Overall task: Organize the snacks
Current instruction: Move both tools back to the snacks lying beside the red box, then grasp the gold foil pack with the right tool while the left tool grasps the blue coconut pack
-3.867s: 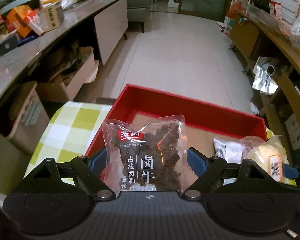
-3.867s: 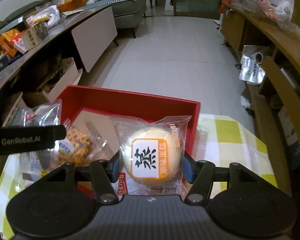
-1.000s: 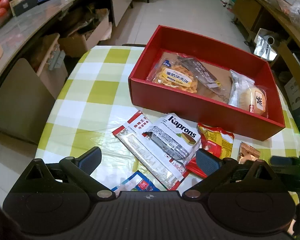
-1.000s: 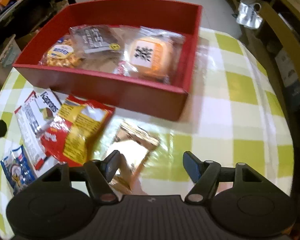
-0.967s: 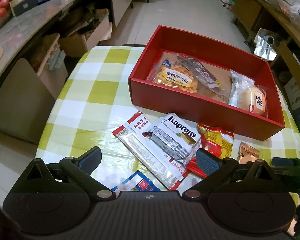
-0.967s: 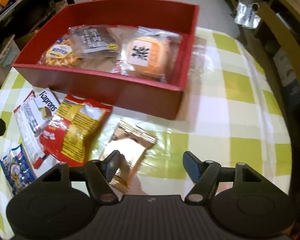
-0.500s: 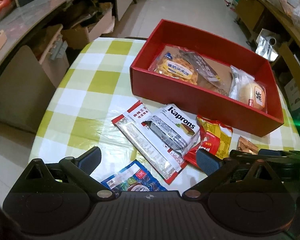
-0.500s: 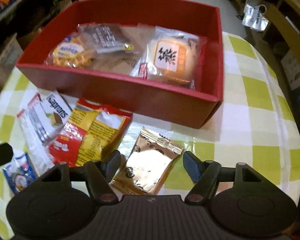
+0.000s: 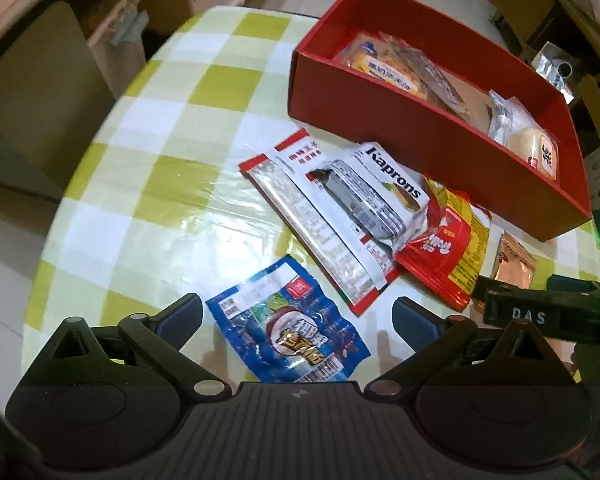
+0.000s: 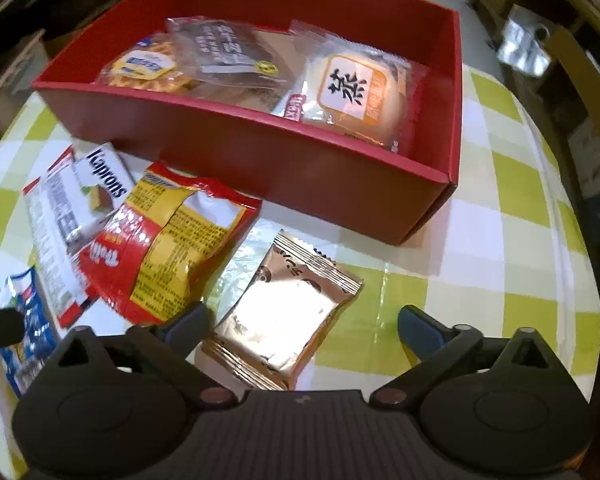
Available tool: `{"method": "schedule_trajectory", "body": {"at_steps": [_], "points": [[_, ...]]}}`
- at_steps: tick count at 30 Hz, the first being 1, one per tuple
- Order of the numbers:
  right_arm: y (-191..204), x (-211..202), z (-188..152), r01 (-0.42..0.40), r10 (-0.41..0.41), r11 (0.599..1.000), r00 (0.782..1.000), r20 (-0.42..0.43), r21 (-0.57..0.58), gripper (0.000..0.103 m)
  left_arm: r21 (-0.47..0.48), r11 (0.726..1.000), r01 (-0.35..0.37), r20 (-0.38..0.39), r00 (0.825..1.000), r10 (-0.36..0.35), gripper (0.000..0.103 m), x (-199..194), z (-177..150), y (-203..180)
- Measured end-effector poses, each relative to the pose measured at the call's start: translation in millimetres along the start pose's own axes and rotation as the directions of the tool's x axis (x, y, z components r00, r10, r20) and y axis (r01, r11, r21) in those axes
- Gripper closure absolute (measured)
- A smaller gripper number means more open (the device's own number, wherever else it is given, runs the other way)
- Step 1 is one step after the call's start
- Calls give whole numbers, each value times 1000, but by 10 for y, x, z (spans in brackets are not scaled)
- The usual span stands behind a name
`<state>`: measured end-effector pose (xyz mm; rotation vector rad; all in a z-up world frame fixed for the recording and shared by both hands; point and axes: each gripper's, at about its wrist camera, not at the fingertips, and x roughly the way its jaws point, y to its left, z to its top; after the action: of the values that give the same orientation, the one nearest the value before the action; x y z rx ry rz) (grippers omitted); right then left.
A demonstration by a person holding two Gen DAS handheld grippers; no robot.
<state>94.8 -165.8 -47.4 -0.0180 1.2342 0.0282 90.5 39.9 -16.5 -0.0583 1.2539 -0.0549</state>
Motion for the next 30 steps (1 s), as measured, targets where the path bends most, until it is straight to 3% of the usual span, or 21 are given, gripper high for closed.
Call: {"method": "schedule_trajectory", "body": {"at_steps": [5,7,15,19,25,27,29,30], "points": [[-73,-158,-68,-59,63,995,997,46,-85,48,-47,999,-28,-67,997,25,0,169,-169,-18],[-137,-176,-66,-70,74,994,996,52,-80,54,-83,996,-19,-102,995,11,1,263,-177,-30],[-372,-215,-47,-124,126,991,991,42,-45,54,-123,983,-139,-65,989,132,1,399,-161,-305],[-502,-253,-62,-155,156,988,987,38,-18,54,-74,989,-129,-24,992,128,22,290,-188,-427],[-579,-272,-111,-160,160,987,987,25,11,50,-29,991,-129,-32,991,128,25,222,-347,-428],[-621,-294,-115,-165,164,986,986,28,21,45,-34,993,-114,-38,993,112,25,213,-371,-405],[-663,-297,-103,-166,165,985,986,28,49,30,-30,995,-93,-33,995,92,26,174,-380,-397],[-671,-288,-96,-167,165,984,986,31,61,30,-29,996,-84,-26,996,83,26,154,-378,-390]]}}
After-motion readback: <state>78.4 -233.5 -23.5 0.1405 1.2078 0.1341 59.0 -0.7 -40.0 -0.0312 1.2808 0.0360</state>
